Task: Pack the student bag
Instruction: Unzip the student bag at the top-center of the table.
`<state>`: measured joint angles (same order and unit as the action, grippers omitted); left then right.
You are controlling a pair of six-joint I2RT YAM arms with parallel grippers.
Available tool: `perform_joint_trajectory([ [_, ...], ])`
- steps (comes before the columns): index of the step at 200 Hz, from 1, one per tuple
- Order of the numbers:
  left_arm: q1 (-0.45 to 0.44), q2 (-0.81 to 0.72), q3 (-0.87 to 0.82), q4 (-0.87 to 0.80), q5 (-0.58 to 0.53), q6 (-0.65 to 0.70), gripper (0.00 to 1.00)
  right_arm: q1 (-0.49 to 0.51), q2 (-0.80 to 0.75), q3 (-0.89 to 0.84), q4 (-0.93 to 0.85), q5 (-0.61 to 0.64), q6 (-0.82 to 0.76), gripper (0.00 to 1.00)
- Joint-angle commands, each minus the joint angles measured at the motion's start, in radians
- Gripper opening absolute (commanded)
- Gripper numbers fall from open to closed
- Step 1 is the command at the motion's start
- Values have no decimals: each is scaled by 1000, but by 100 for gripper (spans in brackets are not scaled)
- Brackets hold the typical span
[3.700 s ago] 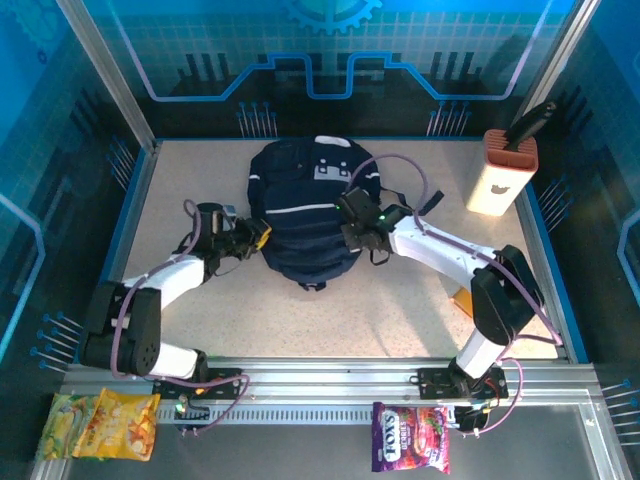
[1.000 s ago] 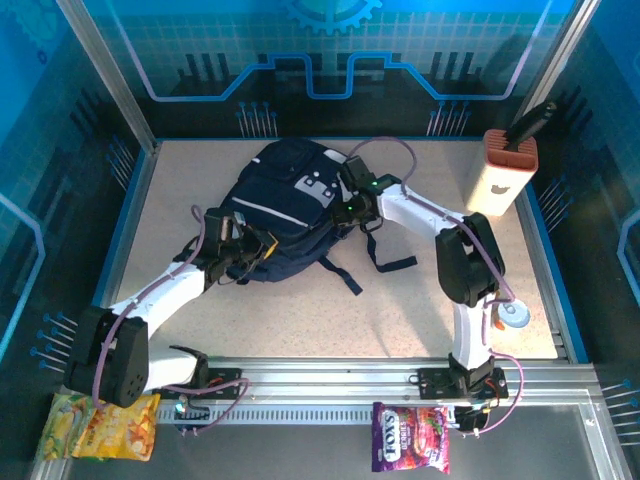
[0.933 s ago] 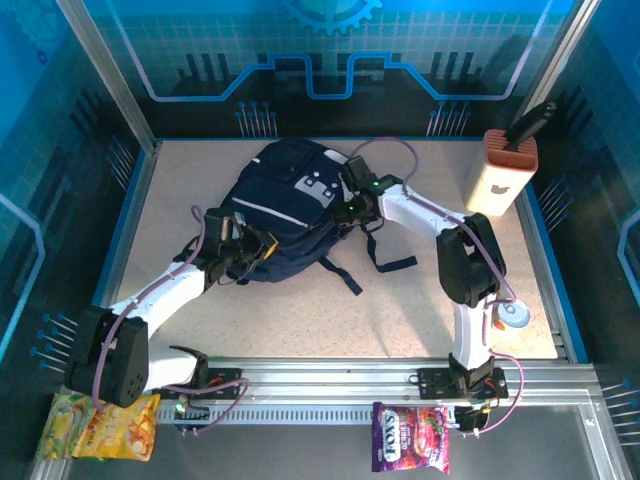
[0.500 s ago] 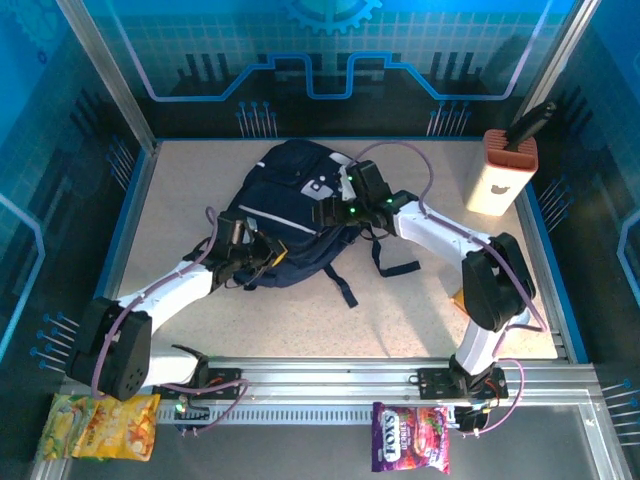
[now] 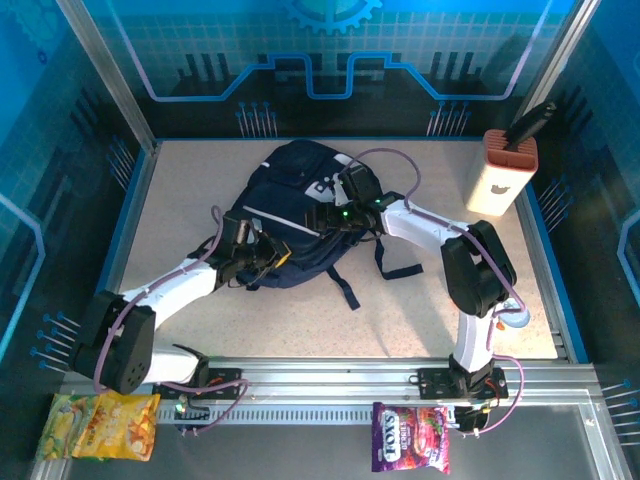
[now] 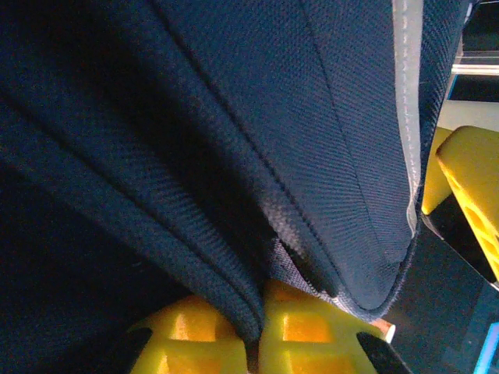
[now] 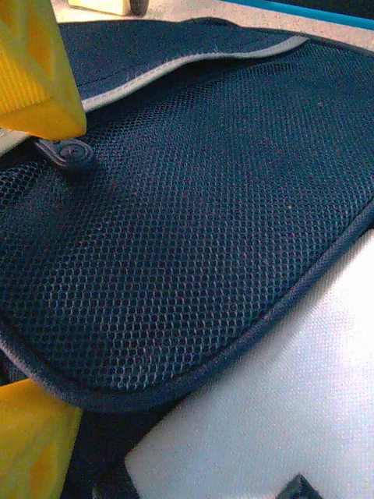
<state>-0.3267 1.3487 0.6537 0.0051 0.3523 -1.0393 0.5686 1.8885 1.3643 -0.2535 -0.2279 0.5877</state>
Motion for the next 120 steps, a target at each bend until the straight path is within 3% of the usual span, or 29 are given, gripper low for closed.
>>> perform_joint_trajectory([
  [1,-29,18,41,45,73,51,7,25,-13,-8,-18,-107,-5,79],
  [37,-29,33,55,73,67,45,10,56,-59,-46,-56,-237,-97,79],
  [90,-29,68,102,64,51,58,14,69,-188,-176,-33,-189,-155,77],
  [120,-29,67,96,62,51,62,14,62,-227,-203,-65,-35,-214,77],
])
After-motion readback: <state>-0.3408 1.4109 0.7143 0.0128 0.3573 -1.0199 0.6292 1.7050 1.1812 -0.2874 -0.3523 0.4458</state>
